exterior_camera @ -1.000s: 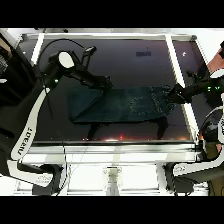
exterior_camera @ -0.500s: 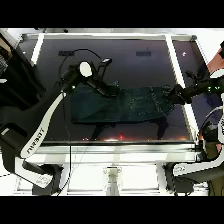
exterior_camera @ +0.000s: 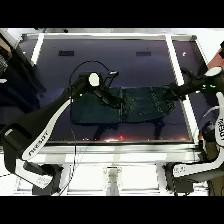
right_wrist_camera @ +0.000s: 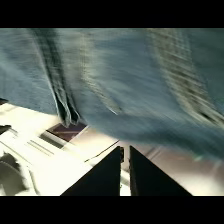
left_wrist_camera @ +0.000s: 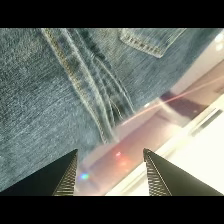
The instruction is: Fold the clothes and pants, and hang the long-sleeved shirts on hangers.
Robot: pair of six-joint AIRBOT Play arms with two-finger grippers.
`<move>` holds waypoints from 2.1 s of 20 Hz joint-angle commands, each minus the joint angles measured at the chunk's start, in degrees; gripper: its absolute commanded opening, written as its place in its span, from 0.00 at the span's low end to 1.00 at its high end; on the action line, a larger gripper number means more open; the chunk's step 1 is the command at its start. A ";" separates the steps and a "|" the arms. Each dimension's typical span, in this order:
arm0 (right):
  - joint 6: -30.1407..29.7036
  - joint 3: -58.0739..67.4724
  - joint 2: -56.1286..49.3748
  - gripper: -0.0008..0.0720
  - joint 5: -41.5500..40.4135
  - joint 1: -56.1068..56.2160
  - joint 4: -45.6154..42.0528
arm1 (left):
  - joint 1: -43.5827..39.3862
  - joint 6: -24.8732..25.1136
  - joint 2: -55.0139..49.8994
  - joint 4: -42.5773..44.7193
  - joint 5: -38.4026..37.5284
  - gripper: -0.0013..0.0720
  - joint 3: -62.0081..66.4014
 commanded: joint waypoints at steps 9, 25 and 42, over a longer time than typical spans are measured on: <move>1.11 0.07 -7.06 0.04 -26.38 34.95 -5.05 | 21.49 1.49 4.63 8.20 -11.96 0.70 -0.50; 7.13 0.07 -13.25 0.04 -26.25 35.82 -11.06 | 38.45 4.50 4.37 6.10 -1.66 0.89 -18.56; 7.06 0.07 -13.22 0.04 -25.44 35.85 -7.43 | 33.40 4.55 -0.59 -2.45 2.19 0.07 -19.15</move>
